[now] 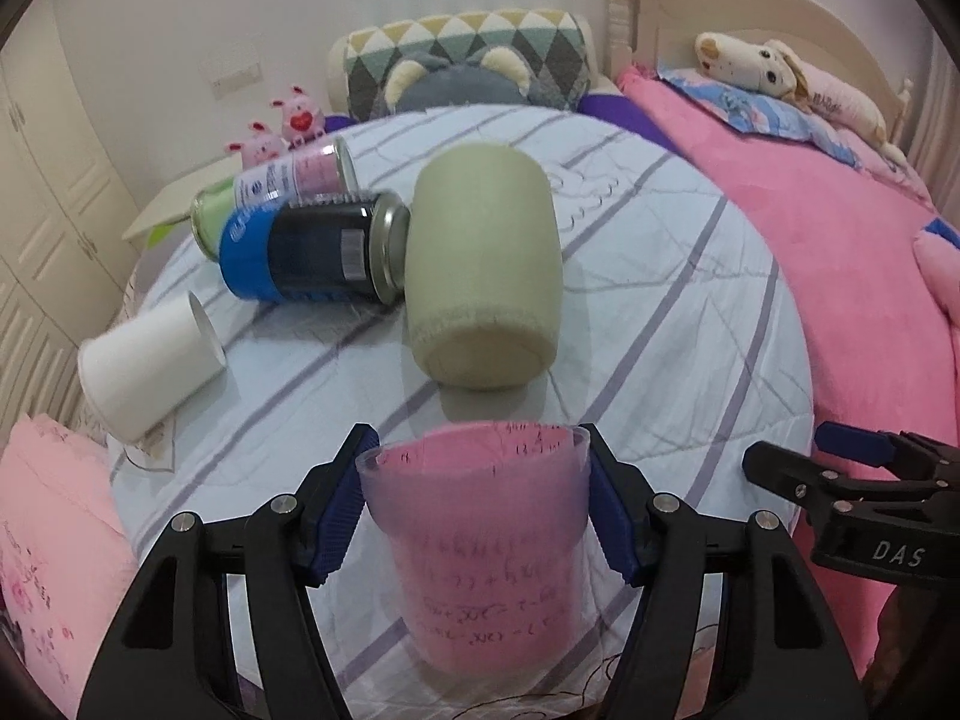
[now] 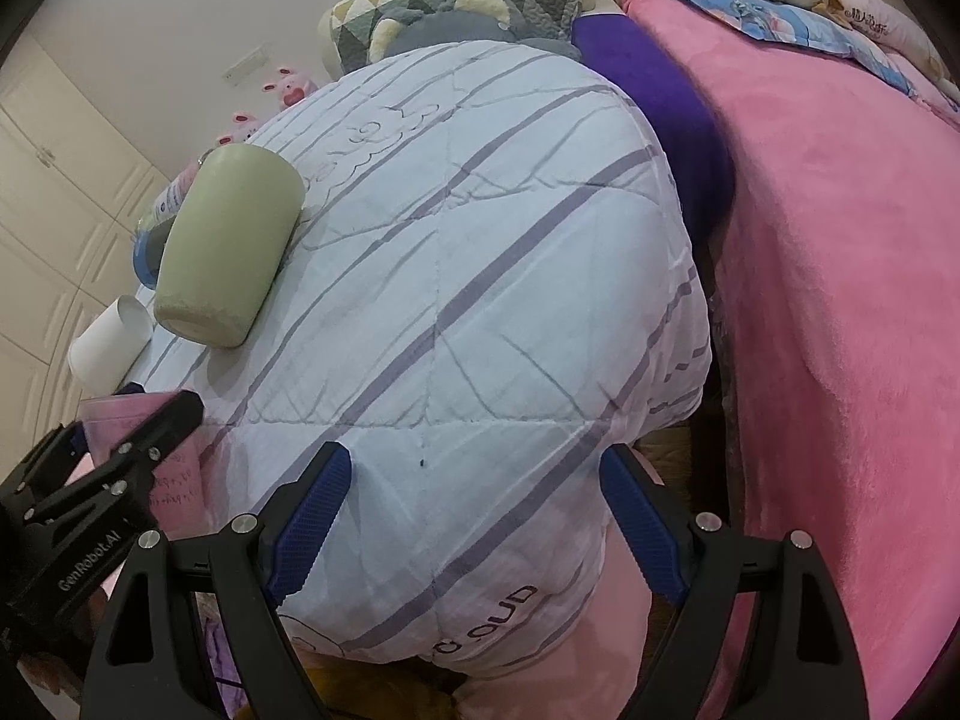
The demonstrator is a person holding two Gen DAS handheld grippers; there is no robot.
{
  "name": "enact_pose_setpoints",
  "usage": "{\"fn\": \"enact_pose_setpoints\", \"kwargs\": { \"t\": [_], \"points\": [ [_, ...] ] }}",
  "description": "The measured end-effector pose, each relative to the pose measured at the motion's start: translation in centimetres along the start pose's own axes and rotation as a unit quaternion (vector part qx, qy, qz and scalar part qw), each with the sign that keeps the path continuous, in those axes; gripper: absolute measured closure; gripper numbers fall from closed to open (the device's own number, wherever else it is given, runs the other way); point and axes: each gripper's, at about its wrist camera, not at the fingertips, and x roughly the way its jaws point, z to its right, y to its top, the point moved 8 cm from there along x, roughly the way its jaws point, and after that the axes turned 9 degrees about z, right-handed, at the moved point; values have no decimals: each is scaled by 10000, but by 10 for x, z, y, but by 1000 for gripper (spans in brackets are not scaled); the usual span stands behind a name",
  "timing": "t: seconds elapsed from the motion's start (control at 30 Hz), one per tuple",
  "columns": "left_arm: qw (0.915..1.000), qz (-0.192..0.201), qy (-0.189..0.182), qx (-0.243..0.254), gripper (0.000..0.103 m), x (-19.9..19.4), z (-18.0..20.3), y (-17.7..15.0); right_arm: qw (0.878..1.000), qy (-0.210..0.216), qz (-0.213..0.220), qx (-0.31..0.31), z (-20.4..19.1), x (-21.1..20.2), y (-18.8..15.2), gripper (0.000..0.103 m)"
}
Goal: Flip cup upright
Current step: 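Rotate the pink cup upright with the left gripper, opening facing up, then lower the upright pink cup onto the quilt and open the left gripper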
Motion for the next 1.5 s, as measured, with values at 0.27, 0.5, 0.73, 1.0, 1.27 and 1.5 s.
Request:
{"fn": "enact_pose_setpoints", "kwargs": {
  "t": [0.27,0.5,0.73,1.0,1.27,1.5],
  "points": [
    [9995,302,57,75,36,-11,0,16,10000,-4,18,-5,-2,-2,1,17],
    [9990,332,294,88,7,-9,-4,10,10000,-38,-28,6,-1,-2,-1,17],
    [9993,279,260,40,7,-9,-8,8,10000,-33,-36,1,-1,-4,-4,17],
    [9991,359,223,45,7,-15,-10,6,10000,-50,-18,-46,-5,-8,-5,17],
    [9987,435,269,78,7,-24,-14,2,9999,-77,37,-133,-13,-17,-7,17],
    [9985,497,218,57,7,-36,-19,-5,9996,-125,95,-252,-24,-28,-14,17]
  ]
}}
